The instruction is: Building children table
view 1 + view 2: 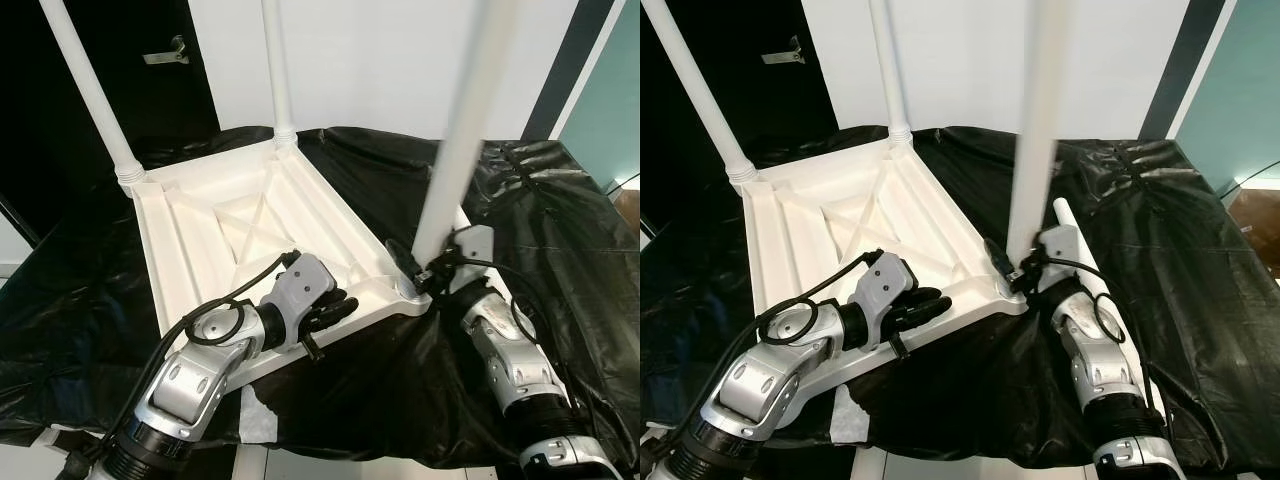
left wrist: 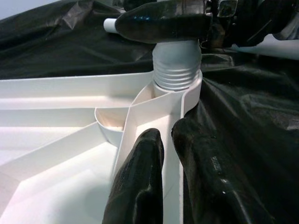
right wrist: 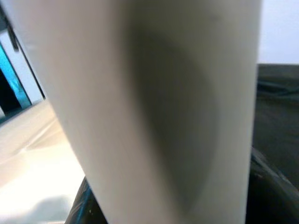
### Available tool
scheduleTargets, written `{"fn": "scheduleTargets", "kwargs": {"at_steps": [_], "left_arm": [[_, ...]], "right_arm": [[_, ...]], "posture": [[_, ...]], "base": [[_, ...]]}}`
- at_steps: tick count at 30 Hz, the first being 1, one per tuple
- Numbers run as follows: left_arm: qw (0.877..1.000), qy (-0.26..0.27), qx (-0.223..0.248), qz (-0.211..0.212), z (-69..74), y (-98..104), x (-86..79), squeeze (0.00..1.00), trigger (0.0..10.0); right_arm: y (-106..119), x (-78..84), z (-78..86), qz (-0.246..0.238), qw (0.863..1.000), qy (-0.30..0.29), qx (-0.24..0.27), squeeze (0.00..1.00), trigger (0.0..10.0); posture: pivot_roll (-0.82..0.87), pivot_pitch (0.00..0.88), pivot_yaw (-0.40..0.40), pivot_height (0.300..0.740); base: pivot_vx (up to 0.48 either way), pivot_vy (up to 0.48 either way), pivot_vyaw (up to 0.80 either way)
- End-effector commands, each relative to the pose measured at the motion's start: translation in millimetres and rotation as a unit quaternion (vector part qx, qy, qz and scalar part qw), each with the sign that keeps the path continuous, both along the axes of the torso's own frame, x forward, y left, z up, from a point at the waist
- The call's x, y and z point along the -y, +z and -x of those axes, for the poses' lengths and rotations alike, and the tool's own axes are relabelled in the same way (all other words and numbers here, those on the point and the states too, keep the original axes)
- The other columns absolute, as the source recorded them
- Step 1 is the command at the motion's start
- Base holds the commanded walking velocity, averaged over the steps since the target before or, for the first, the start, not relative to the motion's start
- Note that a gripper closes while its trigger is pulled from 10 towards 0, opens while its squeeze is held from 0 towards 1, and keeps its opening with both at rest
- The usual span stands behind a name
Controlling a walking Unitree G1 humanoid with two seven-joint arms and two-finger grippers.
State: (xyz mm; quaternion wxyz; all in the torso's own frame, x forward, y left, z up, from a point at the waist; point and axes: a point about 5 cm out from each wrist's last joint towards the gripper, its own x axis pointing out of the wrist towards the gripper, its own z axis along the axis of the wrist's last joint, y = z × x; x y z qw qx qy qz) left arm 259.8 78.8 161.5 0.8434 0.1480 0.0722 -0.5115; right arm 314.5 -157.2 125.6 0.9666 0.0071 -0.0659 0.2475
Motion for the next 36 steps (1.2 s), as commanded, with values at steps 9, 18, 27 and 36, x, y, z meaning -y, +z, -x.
{"fn": "scheduleTargets", "kwargs": {"at_steps": [9, 18, 27, 36], "left_arm": [[1.000, 0.015, 0.013, -0.003, -1.2, 5, -2.7, 0.00, 10.0], [1.000, 0.012, 0.012, -0.004, 0.1, 4, -3.8, 0.00, 10.0], [1.000, 0.006, 0.011, -0.009, -0.5, 6, -5.9, 0.00, 10.0], [1.000, 0.008, 0.008, -0.007, 0.4, 6, -3.8, 0.00, 10.0]], "right_arm": [[-39, 2.8, 5.4, 0.025, 0.994, 0.034, -0.103, 0.00, 10.0], [-42, 5.5, 7.4, 0.080, 0.990, 0.061, -0.096, 0.00, 10.0], [-33, 15.4, 8.4, 0.134, 0.979, 0.134, -0.080, 0.00, 10.0], [-32, 19.7, 6.4, 0.073, 0.979, 0.156, -0.109, 0.00, 10.0]], "posture": [[0.00, 0.000, 0.017, 0.740], [0.00, 0.000, 0.022, 0.740], [0.00, 0.000, 0.027, 0.740], [0.00, 0.000, 0.034, 0.740]], "base": [[0.000, 0.000, 0.00], [0.000, 0.000, 0.00], [0.000, 0.000, 0.00], [0.000, 0.000, 0.00]]}}
